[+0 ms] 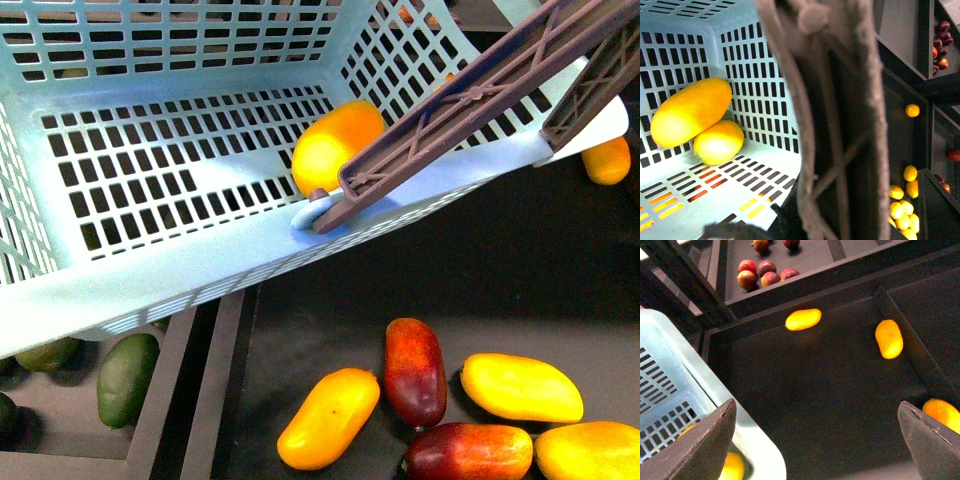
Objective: Pick lemon and mango into basket
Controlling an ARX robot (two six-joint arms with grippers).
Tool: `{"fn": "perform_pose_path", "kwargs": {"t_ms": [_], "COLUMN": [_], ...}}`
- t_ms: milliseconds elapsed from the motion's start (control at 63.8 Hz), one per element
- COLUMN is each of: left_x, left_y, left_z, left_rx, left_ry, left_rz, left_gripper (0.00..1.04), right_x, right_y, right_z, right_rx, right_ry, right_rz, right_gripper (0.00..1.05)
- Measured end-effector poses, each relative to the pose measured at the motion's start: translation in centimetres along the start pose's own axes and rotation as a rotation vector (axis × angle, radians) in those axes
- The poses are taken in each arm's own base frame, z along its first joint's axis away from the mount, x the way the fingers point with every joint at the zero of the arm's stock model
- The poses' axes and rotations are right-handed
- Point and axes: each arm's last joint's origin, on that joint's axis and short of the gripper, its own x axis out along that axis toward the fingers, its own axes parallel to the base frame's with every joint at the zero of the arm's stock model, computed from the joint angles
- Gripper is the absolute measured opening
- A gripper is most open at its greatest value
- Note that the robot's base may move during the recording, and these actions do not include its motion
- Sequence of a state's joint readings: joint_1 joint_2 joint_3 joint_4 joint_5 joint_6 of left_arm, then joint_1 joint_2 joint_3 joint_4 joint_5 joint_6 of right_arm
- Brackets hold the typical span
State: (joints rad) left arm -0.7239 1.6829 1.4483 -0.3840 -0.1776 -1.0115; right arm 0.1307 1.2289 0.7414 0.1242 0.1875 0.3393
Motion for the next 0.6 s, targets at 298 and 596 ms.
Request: {"fn": "perform_pose_path", "kwargs": {"t_ms": [298,596], "left_x": [0.0,0.0], "left_y": [0.1,0.0], "left_z": [0.1,0.0], "left_rx": [0.0,-0.001], "left_ry": [-0.006,-0.001], "left_rz": [0.004,0.001], "left_gripper": [0.05,0.05], "right_x": [-2.9,-5.3], "right_y": [-2.8,-5.5], "right_z": [-4.0,-7.1], "right_rx": [-0.243,-0.273], "right_ry": [-0.343,-0.336], "right_rz": [0.122,0.114], "right_gripper": [0.45,0.02]}}
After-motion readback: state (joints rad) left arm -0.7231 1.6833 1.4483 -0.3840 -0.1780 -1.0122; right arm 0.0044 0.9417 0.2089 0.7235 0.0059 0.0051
